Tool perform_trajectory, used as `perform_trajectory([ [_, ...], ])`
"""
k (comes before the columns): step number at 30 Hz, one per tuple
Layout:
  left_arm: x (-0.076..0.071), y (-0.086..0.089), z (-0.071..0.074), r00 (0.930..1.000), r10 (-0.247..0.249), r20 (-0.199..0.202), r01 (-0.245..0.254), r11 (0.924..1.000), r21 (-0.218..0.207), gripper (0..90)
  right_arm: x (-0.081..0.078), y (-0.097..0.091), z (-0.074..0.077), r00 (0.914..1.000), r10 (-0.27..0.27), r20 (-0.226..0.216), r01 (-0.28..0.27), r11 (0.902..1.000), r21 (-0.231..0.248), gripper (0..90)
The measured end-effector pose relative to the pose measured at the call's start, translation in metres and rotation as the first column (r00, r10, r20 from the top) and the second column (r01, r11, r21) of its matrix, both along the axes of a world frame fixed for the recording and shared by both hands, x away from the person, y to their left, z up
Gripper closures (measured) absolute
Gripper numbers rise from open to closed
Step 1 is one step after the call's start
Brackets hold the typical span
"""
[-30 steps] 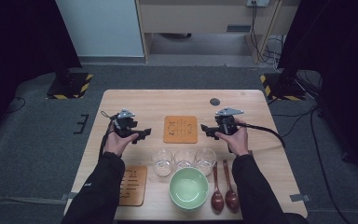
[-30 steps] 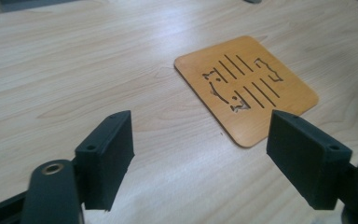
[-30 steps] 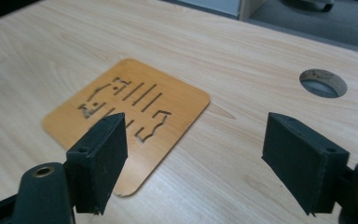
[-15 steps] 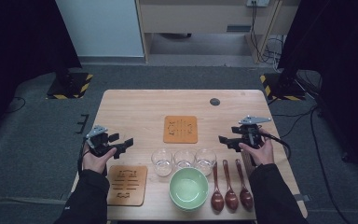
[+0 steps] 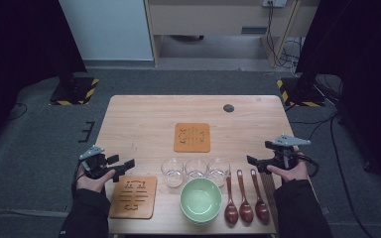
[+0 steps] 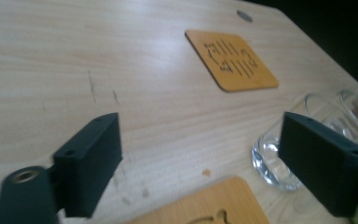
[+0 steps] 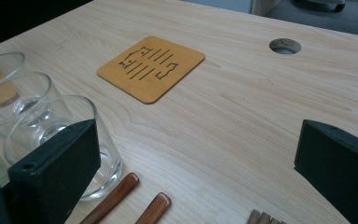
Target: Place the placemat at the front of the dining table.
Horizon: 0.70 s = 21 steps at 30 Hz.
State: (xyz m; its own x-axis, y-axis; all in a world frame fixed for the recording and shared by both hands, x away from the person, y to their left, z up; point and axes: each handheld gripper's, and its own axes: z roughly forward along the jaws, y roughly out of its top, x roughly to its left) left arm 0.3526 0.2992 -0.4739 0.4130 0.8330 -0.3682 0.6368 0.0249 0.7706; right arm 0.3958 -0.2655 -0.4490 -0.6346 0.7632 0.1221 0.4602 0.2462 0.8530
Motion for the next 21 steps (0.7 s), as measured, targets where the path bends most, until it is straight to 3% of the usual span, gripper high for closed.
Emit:
perform_trajectory([
  [3, -0.007, -0.006, 0.001, 0.9990, -0.044, 0.012, 0.043, 0.9971, 0.063, 2.5, -0.007, 0.001, 0.005, 0.9999, 0.000, 0.012, 0.000, 0.9999, 0.013, 1.4],
  [5, -0.010, -0.012, 0.004, 0.9971, -0.073, 0.023, 0.069, 0.9892, 0.130, 2.0, -0.013, 0.004, 0.008, 0.9988, 0.019, 0.045, -0.019, 0.9998, -0.001, 4.5],
  [7, -0.013, -0.018, 0.008, 0.9940, -0.102, 0.039, 0.094, 0.9810, 0.170, 2.1, -0.018, 0.008, 0.011, 0.9978, 0.034, 0.056, -0.034, 0.9994, 0.002, 6.1],
  [12, -0.016, -0.026, 0.020, 0.9825, -0.161, 0.094, 0.144, 0.9754, 0.167, 13.5, -0.023, 0.012, 0.019, 0.9933, 0.041, 0.108, -0.047, 0.9977, 0.048, 15.8],
  [14, -0.016, -0.029, 0.025, 0.9778, -0.167, 0.127, 0.145, 0.9753, 0.167, 14.1, -0.025, 0.013, 0.022, 0.9916, 0.034, 0.125, -0.042, 0.9974, 0.059, 18.4],
  [19, -0.017, -0.038, 0.034, 0.9697, -0.174, 0.172, 0.157, 0.9816, 0.109, 15.3, -0.027, 0.010, 0.030, 0.9904, 0.011, 0.138, -0.025, 0.9950, 0.097, 24.4],
  [21, -0.017, -0.042, 0.037, 0.9635, -0.190, 0.189, 0.168, 0.9778, 0.125, 16.8, -0.027, 0.009, 0.033, 0.9890, 0.010, 0.147, -0.028, 0.9926, 0.119, 26.8],
])
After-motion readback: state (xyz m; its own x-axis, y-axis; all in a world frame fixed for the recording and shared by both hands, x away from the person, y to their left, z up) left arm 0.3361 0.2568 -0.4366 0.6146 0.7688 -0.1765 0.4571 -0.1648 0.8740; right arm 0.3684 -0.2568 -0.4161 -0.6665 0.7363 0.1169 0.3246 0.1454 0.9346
